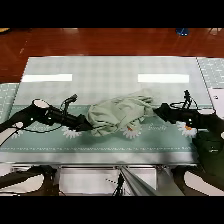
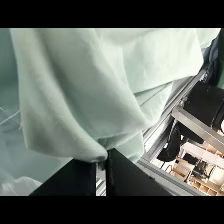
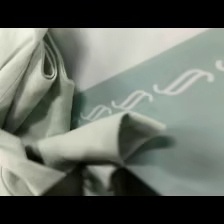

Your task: Fold the shirts.

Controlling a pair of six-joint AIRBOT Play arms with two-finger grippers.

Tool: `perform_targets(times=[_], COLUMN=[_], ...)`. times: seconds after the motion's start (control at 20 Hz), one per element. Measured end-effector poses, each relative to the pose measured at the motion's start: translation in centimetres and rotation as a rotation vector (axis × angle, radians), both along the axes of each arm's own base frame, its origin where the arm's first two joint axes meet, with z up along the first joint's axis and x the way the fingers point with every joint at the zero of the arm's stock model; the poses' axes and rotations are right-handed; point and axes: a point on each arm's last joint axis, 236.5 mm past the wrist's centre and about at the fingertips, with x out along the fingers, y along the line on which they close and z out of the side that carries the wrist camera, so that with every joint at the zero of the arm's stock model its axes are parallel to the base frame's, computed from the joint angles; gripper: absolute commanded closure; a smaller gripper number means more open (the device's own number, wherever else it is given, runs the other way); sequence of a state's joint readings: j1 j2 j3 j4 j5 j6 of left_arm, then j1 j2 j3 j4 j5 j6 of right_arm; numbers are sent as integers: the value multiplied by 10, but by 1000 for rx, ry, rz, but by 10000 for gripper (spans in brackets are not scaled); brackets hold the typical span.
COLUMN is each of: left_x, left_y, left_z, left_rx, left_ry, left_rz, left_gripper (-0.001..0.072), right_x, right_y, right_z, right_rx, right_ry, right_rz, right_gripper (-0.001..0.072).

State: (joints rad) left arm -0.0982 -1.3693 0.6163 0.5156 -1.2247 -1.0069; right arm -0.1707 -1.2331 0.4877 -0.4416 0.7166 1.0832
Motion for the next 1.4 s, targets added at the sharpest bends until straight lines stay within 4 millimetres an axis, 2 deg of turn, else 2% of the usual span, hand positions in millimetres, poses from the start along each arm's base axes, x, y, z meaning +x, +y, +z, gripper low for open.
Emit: perform_targets(times=[0.1, 0.2, 0.3, 0.4, 0.5, 0.6, 0.75, 0.9, 1.0, 1.1, 1.25, 1.35, 1.4], left_x=[2, 9, 25, 48, 74, 93, 106, 99, 83, 59, 18, -7, -18], left_y=[-1, -1, -1, 3, 10, 20, 36, 49, 52, 52, 48, 48, 50], left_z=[3, 14, 35, 68, 111, 163, 249, 332, 387, 437, 500, 530, 539], left_rx=[-4, -19, -40, -54, -62, -67, -58, -36, -26, -10, -4, 15, 36], left_ry=[-7, -34, -99, -207, -343, -494, -732, -938, -1082, -1227, -1421, -1521, -1554], left_rz=[-4, -14, -19, -11, 12, 24, 45, 88, 108, 117, 134, 158, 169], left_gripper=[684, 685, 685, 685, 685, 685, 685, 685, 685, 685, 685, 685, 685], right_x=[7, 14, 19, 22, 22, 19, 12, -4, -20, -39, -69, -87, -95], right_y=[3, 4, 0, -5, -11, -16, -24, -32, -33, -30, -21, -15, -13], right_z=[2, 14, 37, 71, 115, 168, 264, 361, 418, 465, 513, 528, 529], right_rx=[-3, 5, 16, 32, 42, 34, -29, -129, -200, -262, -349, -411, -444], right_ry=[-17, -53, -115, -198, -308, -441, -679, -893, -998, -1079, -1152, -1156, -1141], right_rz=[-26, -48, -62, -67, -62, -48, -37, -49, -59, -58, -41, -21, -5], right_gripper=[687, 687, 688, 688, 688, 688, 688, 688, 688, 689, 688, 688, 688])
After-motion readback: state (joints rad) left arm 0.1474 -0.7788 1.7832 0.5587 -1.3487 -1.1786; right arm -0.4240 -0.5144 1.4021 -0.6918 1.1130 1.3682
